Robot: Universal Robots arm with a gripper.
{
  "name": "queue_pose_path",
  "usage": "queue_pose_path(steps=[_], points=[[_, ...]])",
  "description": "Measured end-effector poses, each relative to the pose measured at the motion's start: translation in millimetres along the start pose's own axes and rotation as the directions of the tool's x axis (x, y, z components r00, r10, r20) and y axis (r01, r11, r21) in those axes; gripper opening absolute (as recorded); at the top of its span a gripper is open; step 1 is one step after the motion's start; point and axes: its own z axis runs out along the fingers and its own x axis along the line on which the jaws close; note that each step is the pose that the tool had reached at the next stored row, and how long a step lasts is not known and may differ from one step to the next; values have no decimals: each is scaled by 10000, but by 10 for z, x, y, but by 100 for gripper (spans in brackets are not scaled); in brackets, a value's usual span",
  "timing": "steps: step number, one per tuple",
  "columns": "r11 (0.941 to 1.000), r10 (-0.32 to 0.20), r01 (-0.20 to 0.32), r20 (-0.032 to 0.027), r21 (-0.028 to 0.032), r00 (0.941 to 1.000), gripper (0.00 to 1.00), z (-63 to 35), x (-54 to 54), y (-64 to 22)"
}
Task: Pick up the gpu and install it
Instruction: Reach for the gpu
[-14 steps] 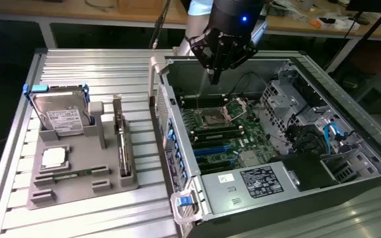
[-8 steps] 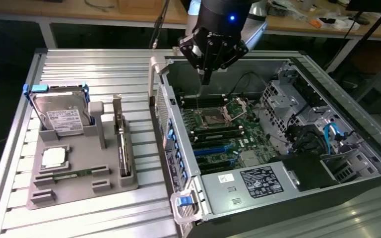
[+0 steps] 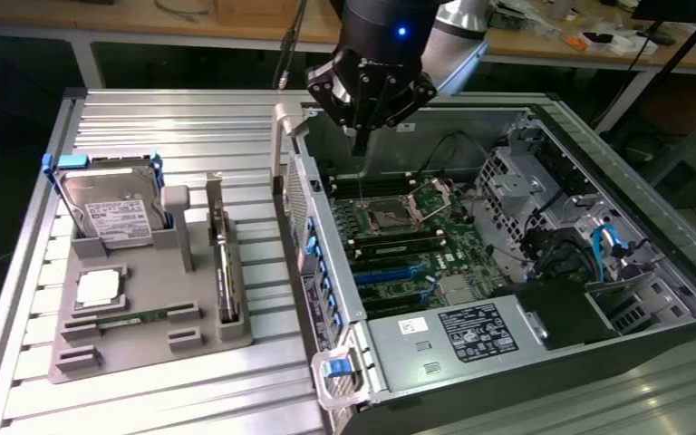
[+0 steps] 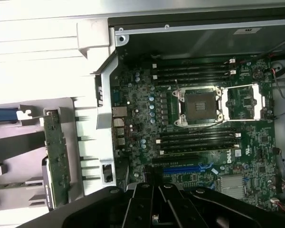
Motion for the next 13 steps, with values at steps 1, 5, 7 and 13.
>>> queue_pose_path(steps=[1, 5, 7, 13], points=[[10000, 0, 0, 0, 0, 10000, 11, -1, 25, -2], [10000, 1, -1, 0, 1, 10000, 11, -4, 130, -10], [10000, 0, 0, -1, 1, 10000, 11, -5, 182, -14], [10000, 1, -1, 0, 0, 10000, 11, -10, 355, -27]])
